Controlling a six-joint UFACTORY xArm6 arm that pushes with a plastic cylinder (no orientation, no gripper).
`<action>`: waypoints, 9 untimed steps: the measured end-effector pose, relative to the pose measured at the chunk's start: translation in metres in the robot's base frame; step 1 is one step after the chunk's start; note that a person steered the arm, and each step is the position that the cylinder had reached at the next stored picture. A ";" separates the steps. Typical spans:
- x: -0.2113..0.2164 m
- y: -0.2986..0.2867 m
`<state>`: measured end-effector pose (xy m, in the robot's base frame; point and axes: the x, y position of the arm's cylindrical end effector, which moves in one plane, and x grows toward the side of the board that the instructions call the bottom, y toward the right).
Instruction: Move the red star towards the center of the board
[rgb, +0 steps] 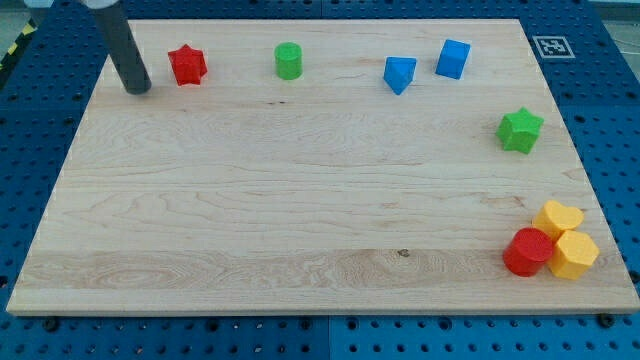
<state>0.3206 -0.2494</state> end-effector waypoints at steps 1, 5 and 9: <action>-0.033 -0.018; -0.038 0.074; -0.007 0.095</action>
<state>0.3141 -0.1544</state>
